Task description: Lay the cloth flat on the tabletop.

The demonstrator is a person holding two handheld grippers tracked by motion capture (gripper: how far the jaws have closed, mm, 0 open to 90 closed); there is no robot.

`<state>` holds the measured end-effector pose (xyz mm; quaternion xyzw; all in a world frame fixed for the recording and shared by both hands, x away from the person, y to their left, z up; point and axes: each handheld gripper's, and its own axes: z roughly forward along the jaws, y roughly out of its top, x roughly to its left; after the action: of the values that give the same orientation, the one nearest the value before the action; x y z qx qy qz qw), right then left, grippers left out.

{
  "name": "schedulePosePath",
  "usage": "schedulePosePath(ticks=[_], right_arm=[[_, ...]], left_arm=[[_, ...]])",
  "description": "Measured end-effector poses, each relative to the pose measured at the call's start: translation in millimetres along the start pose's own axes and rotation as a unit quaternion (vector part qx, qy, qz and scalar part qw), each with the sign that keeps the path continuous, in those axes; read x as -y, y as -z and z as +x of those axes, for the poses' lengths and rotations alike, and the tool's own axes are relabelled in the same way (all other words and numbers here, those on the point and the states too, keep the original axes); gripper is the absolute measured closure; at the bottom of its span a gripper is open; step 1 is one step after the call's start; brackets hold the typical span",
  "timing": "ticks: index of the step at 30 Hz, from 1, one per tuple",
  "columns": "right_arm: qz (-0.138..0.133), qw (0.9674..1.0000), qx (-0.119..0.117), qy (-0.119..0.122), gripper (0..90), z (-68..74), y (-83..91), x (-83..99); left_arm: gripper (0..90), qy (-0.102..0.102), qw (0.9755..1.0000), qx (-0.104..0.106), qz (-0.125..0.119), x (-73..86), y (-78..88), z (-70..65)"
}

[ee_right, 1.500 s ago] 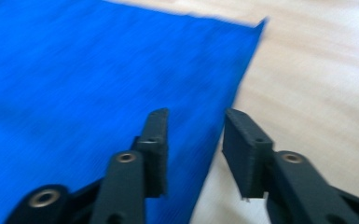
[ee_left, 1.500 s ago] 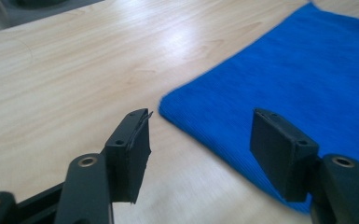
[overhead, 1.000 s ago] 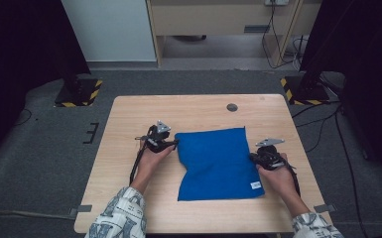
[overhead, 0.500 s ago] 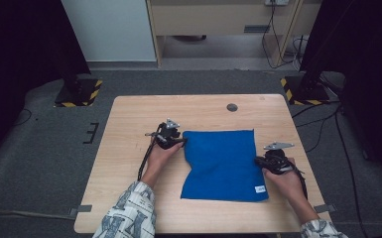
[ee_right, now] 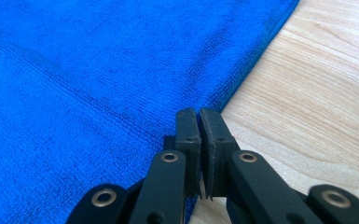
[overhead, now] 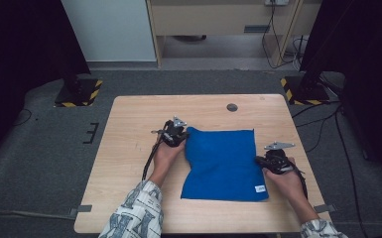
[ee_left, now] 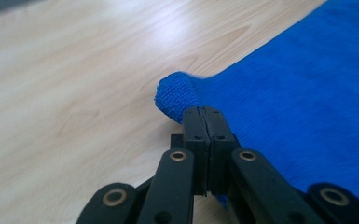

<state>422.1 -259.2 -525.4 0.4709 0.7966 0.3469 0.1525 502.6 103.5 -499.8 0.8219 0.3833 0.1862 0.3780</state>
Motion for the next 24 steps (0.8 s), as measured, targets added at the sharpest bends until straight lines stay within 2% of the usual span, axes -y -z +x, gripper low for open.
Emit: schedulePosePath(ticks=[4,10,13,15,17,19,22,24], right_arm=[[-0.002,1.0000,0.002,0.001,86.9,-0.5,0.3,0.0],[-0.003,1.0000,0.003,-0.001,86.9,-2.5,0.8,0.5],[-0.004,1.0000,0.003,-0.003,86.8,-3.5,1.2,1.0],[-0.002,1.0000,0.003,-0.005,86.6,-4.1,1.3,1.1],[-0.003,1.0000,0.001,-0.003,86.3,-4.8,1.6,1.2],[-0.006,1.0000,0.003,-0.005,85.6,-4.9,1.6,1.2],[-0.005,1.0000,0.002,-0.006,84.9,-5.3,1.6,1.3],[-0.005,1.0000,0.002,-0.007,84.7,-5.0,1.6,1.2]], left_arm=[[89.1,-0.030,0.9992,0.019,0.019,-11.8,-5.7,-32.7],[89.1,-0.043,0.9968,0.054,0.041,-9.7,-24.7,-71.2],[88.7,-0.049,0.9959,0.060,0.046,-7.0,-32.2,-84.8],[86.1,-0.046,0.9953,0.073,0.045,-5.5,-35.4,-90.1],[77.1,-0.050,0.9953,0.077,0.030,-5.7,-34.2,-93.1],[68.9,-0.051,0.9945,0.091,0.010,-8.7,-28.5,-93.5],[69.4,-0.054,0.9942,0.091,-0.021,-16.5,-16.1,-88.4],[72.5,-0.057,0.9947,0.082,-0.025,-21.8,-11.4,-82.7]])
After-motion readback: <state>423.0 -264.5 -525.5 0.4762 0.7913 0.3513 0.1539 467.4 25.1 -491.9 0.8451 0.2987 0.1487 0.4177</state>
